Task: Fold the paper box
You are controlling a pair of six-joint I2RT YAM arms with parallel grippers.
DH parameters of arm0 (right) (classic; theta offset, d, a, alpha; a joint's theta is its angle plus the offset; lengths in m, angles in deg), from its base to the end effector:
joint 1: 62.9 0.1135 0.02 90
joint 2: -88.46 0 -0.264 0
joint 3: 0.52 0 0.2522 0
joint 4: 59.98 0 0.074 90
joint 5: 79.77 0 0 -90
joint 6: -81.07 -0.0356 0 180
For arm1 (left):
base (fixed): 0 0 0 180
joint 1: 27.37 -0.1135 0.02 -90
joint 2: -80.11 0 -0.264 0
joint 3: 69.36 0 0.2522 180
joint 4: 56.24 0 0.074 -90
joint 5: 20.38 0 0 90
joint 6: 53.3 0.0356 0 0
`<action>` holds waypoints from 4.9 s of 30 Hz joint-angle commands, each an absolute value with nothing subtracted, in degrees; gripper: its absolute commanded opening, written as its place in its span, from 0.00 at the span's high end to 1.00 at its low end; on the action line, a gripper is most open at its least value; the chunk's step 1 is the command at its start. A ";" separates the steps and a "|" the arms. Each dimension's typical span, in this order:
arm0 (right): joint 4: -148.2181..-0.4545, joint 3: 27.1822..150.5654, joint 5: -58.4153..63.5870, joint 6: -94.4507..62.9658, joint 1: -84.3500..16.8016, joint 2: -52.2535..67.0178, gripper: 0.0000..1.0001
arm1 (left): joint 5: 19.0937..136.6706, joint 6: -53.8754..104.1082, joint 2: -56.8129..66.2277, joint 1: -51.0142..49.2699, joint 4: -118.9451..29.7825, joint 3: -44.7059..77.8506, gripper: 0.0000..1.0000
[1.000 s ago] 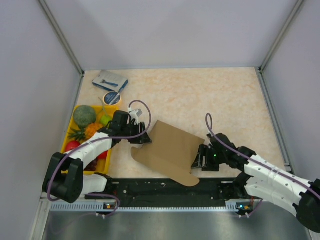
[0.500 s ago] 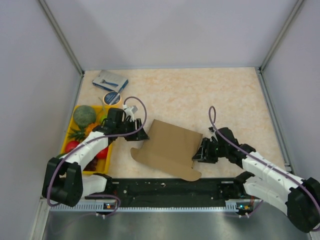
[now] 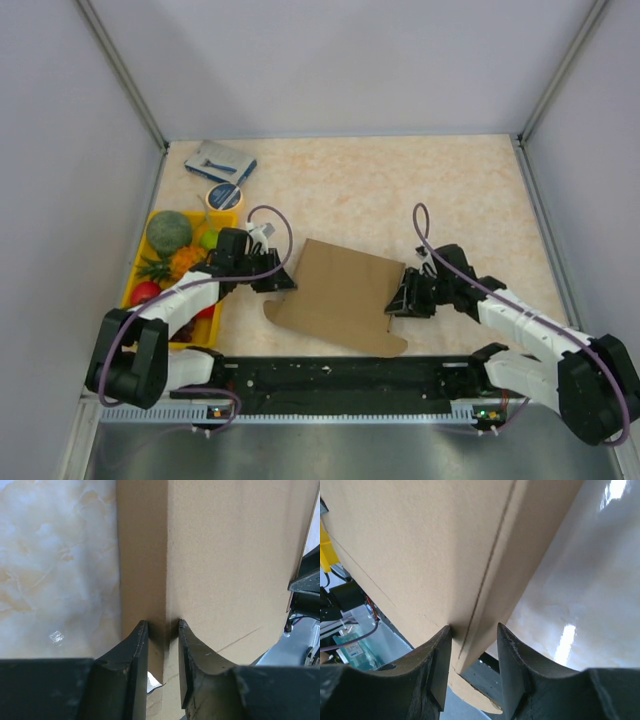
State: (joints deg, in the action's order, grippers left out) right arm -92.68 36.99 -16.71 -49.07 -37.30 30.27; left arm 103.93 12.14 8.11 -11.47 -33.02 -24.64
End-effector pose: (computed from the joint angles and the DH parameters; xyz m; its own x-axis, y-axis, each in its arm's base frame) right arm 0.1552 0.0923 0.1639 -0.9588 0.1779 -0.2216 -0.0142 0.7489 0.6625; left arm 0.2141 -0.0819 0.1692 -0.9123 -0.0971 -0.3977 0.2110 0.7211 -0.6600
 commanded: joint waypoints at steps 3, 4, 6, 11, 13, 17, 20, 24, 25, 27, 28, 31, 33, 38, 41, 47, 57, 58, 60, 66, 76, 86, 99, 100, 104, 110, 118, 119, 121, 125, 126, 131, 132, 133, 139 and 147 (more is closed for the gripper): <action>-93.34 42.32 -9.81 -43.65 -37.85 26.32 0.60 | 99.42 11.91 12.07 -9.97 -30.97 -24.66 0.54; -93.34 42.77 -10.68 -43.47 -37.77 26.41 0.60 | 99.07 12.08 12.96 -9.88 -30.35 -24.31 0.45; -93.69 44.17 -11.13 -43.12 -37.85 26.59 0.57 | 98.54 12.26 13.58 -9.97 -30.44 -23.70 0.42; -92.29 44.09 -12.18 -43.21 -37.85 25.72 0.52 | 100.03 12.88 8.49 -9.97 -32.62 -23.07 0.57; -89.92 42.86 -12.19 -43.55 -37.85 24.75 0.53 | 100.38 12.27 6.47 -9.97 -34.64 -25.09 0.62; -87.98 42.15 -9.56 -42.51 -38.20 21.85 0.58 | 101.70 10.42 3.39 -9.97 -40.27 -26.16 0.73; -88.68 45.57 -6.21 -39.61 -38.90 19.04 0.59 | 101.00 9.19 1.98 -9.97 -41.51 -24.14 0.75; -97.27 56.99 -3.23 -33.90 -38.64 14.20 0.51 | 96.53 12.16 4.95 -10.75 -33.81 -18.69 0.57; -100.60 58.92 1.30 -31.97 -38.21 14.28 0.42 | 95.99 12.78 6.10 -11.11 -32.21 -16.94 0.50; -109.66 64.03 9.39 -30.03 -34.19 16.12 0.28 | 94.24 14.19 9.86 -11.81 -29.83 -15.61 0.43; -111.69 65.17 17.27 -28.63 -32.16 18.48 0.18 | 93.80 14.63 11.11 -12.08 -27.47 -15.17 0.39; -119.17 69.92 25.74 -27.13 -23.20 21.83 0.14 | 93.35 15.87 15.15 -13.57 -24.56 -14.55 0.37; -122.33 72.82 31.29 -26.16 -15.05 22.19 0.13 | 94.14 15.61 18.83 -15.84 -23.41 -15.16 0.37; -123.13 74.15 58.09 -20.45 19.77 13.10 0.10 | 94.93 10.43 29.63 -20.60 -21.31 -18.06 0.34; -124.63 76.33 66.55 -18.78 28.23 4.30 0.07 | 95.63 5.68 34.30 -21.83 -20.07 -19.82 0.25; -127.70 80.65 75.61 -17.45 33.87 -14.88 0.04 | 88.45 3.56 43.70 -23.85 -14.44 -19.30 0.19; -133.30 80.91 83.51 -27.89 33.69 -24.74 0.09 | 89.93 -0.91 46.45 -24.21 -13.21 -20.52 0.13; -134.29 80.92 83.79 -31.39 33.60 -24.83 0.14 | 89.84 -1.10 46.28 -24.29 -13.21 -20.70 0.13; -134.82 80.04 83.44 -33.00 33.51 -24.04 0.20 | 90.19 -1.62 45.58 -24.30 -14.44 -21.49 0.11; -135.00 77.93 84.75 -36.52 33.25 -22.37 0.62 | 94.84 -5.22 40.40 -24.30 -19.01 -23.51 0.05; -135.35 77.14 85.72 -36.00 33.16 -18.16 0.87 | 104.94 -5.13 27.83 -24.30 -28.21 -26.67 0.02; -135.44 76.52 87.22 -31.52 33.08 -9.55 0.94 | 115.40 -15.84 21.59 -24.30 -55.61 -37.22 0.02; -135.35 77.92 84.94 -27.57 32.28 -4.62 0.98 | 119.99 -32.20 13.31 -24.30 -79.74 -42.58 0.02; -135.35 78.80 84.15 -27.13 32.20 -3.57 1.00 | 119.29 -32.56 15.32 -24.38 -79.05 -42.94 0.02; -133.86 81.26 76.52 -21.86 29.30 0.12 1.00 | 110.95 -27.83 25.51 -25.52 -65.37 -42.07 0.02; -130.26 84.51 62.57 -9.30 22.63 6.97 1.00 | 98.55 -15.62 39.76 -30.71 -39.65 -31.80 0.02; -129.73 91.80 41.64 3.28 9.90 8.83 1.00 | 93.69 -4.70 44.59 -32.03 -27.26 -22.54 0.03; -129.81 92.68 36.21 4.16 8.65 8.83 1.00 | 97.01 -4.27 45.13 -32.03 -28.58 -23.59 0.06; -129.64 94.53 32.04 6.62 6.46 8.75 1.00 | 99.67 -3.04 45.84 -32.03 -29.55 -23.61 0.11; -129.90 98.49 22.47 9.96 -2.14 6.90 1.00 | 103.72 3.37 44.79 -31.77 -26.58 -19.14 0.13; -129.90 99.97 21.66 10.40 -3.21 6.55 1.00 | 104.42 4.69 44.09 -31.68 -25.53 -18.17 0.14; -130.78 103.67 20.25 10.67 -5.33 4.79 1.00 | 105.04 7.61 42.67 -30.89 -22.35 -13.50 0.16; -131.48 104.64 19.81 10.41 -5.42 4.79 1.00 | 105.56 7.34 43.11 -30.71 -22.79 -13.24 0.16; -131.83 104.99 19.28 10.23 -5.51 4.70 1.00 | 106.35 6.82 43.46 -30.45 -23.23 -13.23 0.16; -132.10 105.53 5.85 7.77 -9.98 5.76 1.00 | 107.50 7.51 43.46 -30.36 -22.36 -11.83 0.18; -132.54 106.31 -7.87 6.80 -21.14 4.71 1.00 | 108.82 8.48 42.15 -30.27 -20.77 -9.28 0.19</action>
